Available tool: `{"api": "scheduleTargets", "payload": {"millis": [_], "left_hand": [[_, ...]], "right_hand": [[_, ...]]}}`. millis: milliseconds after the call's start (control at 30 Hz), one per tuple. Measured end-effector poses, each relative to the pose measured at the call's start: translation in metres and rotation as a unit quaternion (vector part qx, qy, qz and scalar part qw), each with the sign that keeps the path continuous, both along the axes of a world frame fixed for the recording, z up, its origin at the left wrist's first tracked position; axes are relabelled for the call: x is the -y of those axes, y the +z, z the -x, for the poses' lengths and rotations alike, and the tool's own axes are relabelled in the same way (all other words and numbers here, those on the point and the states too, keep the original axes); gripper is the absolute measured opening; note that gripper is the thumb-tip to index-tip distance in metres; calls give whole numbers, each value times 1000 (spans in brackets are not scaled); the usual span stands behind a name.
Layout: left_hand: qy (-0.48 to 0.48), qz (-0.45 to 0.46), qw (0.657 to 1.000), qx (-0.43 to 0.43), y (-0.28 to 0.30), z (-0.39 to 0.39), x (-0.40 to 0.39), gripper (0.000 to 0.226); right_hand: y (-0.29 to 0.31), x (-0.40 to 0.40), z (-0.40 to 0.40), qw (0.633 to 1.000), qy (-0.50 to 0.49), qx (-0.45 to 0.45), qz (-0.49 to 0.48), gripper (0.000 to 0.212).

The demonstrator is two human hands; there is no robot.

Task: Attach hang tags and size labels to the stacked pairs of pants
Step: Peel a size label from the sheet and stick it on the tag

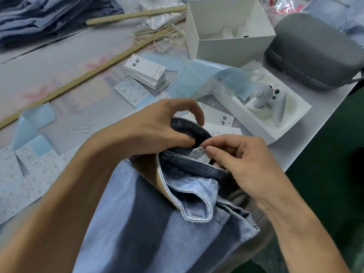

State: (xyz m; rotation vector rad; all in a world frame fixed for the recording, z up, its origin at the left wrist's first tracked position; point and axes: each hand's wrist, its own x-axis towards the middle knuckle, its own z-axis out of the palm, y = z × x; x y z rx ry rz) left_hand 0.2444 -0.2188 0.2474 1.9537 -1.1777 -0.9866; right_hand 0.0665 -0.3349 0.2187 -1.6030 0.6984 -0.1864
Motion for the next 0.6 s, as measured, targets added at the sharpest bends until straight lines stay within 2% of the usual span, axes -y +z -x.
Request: {"api": "scheduleTargets", "payload": {"millis": [167, 367, 433, 467, 500, 533, 567, 600], "left_hand": [[-10, -13, 1000, -7, -1, -1, 4, 42], [-1, -1, 1000, 3, -4, -1, 6, 28], [24, 36, 999, -28, -6, 4, 5, 19], [72, 80, 993, -59, -7, 6, 3, 22], [141, 148, 974, -95, -9, 6, 0, 27], [223, 233, 939, -122, -9, 6, -6, 29], [307, 307, 893, -121, -9, 5, -14, 29], [382, 353, 850, -84, -11, 5, -26, 25]], "right_hand": [[-3, 0, 3, 1000, -4, 12, -7, 21], [-1, 1, 5, 1000, 2, 6, -8, 19], [-2, 1, 7, 1000, -4, 9, 8, 17], [-1, 1, 9, 1000, -10, 15, 18, 13], [1, 2, 11, 999, -23, 17, 22, 11], [2, 3, 14, 999, -31, 19, 38, 18], [3, 4, 16, 998, -38, 17, 54, 28], [7, 4, 18, 995, -49, 1, 92, 36]]}}
